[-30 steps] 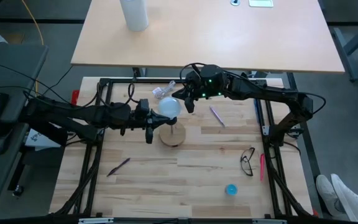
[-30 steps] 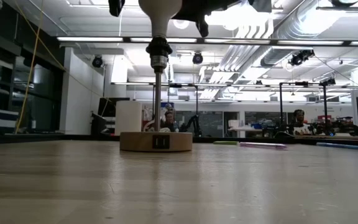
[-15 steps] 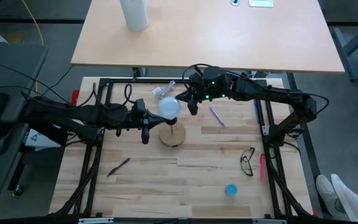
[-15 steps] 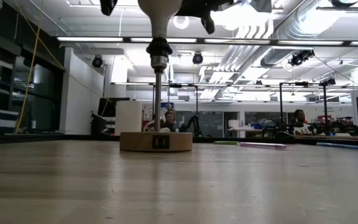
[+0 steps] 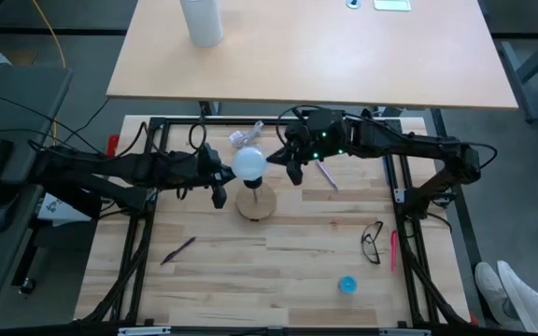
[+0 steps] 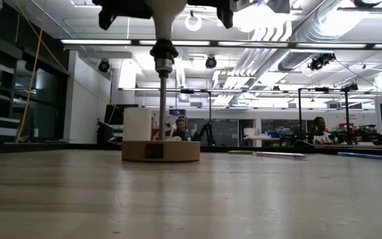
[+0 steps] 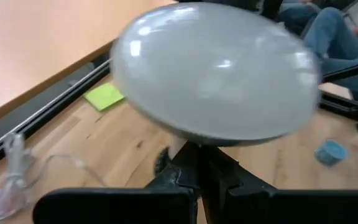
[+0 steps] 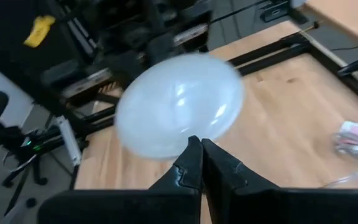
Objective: Screw lightbulb
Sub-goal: Insert the light bulb into the lamp
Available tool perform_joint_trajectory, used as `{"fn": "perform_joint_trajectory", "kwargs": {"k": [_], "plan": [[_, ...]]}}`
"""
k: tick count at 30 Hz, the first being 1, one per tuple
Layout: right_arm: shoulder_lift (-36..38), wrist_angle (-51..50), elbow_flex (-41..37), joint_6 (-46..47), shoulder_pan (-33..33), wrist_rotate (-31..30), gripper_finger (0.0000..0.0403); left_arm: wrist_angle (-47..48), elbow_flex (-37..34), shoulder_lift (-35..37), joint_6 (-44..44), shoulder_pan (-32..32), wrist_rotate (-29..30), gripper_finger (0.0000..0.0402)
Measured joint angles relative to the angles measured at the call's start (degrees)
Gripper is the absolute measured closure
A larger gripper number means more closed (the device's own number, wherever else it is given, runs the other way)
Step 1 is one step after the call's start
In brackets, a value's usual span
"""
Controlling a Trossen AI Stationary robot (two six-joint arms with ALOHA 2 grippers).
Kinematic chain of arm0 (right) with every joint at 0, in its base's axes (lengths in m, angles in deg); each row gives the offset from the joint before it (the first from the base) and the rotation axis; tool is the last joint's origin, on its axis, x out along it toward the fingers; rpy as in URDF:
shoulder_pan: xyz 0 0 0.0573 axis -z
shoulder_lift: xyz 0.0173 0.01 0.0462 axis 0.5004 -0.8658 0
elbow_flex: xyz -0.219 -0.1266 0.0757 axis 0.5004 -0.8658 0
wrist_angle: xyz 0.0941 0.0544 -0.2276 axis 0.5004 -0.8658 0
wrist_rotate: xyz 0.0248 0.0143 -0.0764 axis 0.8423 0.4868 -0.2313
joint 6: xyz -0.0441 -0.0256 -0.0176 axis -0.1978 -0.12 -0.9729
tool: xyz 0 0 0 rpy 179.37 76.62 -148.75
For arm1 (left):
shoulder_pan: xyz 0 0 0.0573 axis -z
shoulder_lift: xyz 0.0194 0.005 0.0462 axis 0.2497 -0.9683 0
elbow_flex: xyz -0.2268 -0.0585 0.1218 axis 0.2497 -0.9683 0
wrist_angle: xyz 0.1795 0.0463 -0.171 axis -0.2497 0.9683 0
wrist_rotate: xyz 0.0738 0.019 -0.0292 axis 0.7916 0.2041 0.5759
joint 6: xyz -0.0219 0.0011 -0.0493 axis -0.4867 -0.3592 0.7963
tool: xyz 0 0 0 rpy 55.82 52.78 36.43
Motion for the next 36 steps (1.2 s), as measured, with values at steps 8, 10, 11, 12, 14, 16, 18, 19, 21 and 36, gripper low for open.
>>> {"fn": "perform_joint_trajectory", "kwargs": {"k": [8,10,11,12,14,16,18,19,21,36], "plan": [[1.3,-6.2,-0.1,0.9,-3.7,-1.1,0.0403,4.3,0.0,0.6,-0.2,-2.3,-0.6,0.0402],[1.4,-7.8,-0.1,0.9,-4.3,-1.4,0.0403,7.1,0.0,1.3,-0.5,-2.5,-0.6,0.0402],[1.4,-8.5,-0.1,0.8,-4.5,-1.7,0.0403,8.7,0.0,1.8,-0.5,-2.7,-0.7,0.0402],[1.4,-8.9,-0.1,0.3,-4.5,-2.1,0.0403,10.3,0.0,2.4,-0.5,-2.9,-0.7,0.0401],[2.0,-10.4,-0.1,-0.4,-4.5,-4.0,0.0403,14.2,0.0,4.1,0.3,-2.9,-0.9,0.0402],[2.8,-11.1,-0.1,-1.0,-3.8,-7.1,0.0403,18.3,0.0,6.3,2.7,-2.7,-1.0,0.0402],[3.4,-11.0,-0.1,-2.0,-2.2,-9.6,0.0403,20.8,0.0,8.8,6.0,-1.6,-1.3,0.0402],[3.7,-10.4,-0.1,-2.4,-1.2,-10.0,0.0403,20.7,0.0,10.2,7.5,-0.7,-1.4,0.0402],[3.8,-8.6,-0.1,-3.2,1.2,-10.1,0.0403,17.5,-0.2,12.4,10.0,1.6,-1.5,0.0401],[-5.7,11.6,-0.1,0.9,10.3,5.9,0.0403,-6.4,4.8,-3.1,0.7,10.2,-1.7,0.0402]]}}
